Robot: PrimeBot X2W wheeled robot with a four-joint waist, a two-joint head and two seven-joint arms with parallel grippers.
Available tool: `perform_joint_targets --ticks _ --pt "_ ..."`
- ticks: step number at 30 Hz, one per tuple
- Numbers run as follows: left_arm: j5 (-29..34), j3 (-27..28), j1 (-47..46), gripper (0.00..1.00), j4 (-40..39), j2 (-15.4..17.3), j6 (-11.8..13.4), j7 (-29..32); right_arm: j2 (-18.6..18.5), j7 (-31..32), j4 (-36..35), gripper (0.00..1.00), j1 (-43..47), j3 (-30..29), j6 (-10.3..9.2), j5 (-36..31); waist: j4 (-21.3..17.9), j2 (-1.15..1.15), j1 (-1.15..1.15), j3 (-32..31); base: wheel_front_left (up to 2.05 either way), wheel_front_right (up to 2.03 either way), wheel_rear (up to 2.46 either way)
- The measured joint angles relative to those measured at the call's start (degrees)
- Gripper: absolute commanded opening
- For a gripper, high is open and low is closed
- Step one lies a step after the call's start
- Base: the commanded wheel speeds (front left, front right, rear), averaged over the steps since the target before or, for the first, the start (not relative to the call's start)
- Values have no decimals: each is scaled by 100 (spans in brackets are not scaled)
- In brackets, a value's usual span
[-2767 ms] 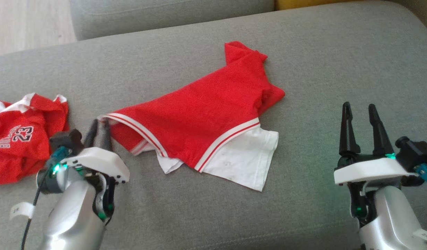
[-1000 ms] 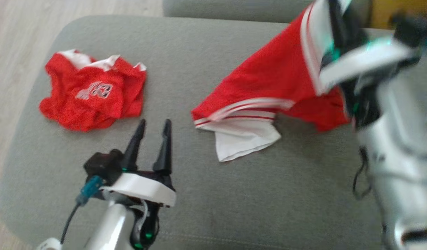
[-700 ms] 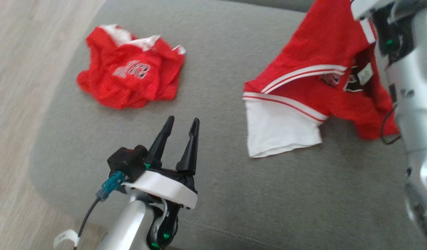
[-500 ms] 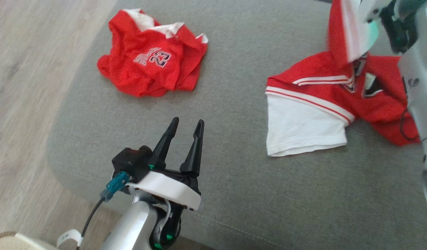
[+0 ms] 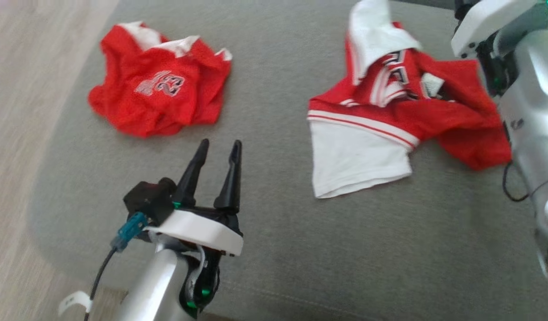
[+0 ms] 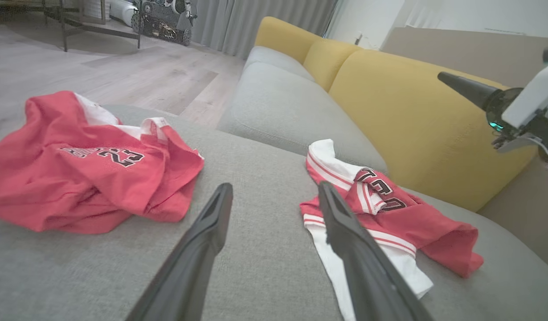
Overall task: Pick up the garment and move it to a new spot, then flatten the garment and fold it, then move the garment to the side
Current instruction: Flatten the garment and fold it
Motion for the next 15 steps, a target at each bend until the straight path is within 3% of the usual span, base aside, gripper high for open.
perform_joint_targets --ticks 8,15 --pt "48 287 18 100 20 0 -46 0 33 -559 -581 100 982 135 0 568 -820 0 0 -340 0 0 0" --pt "48 415 52 100 49 0 -99 0 -207 -635 -2048 100 2285 -21 0 804 -1608 0 0 -636 0 0 0"
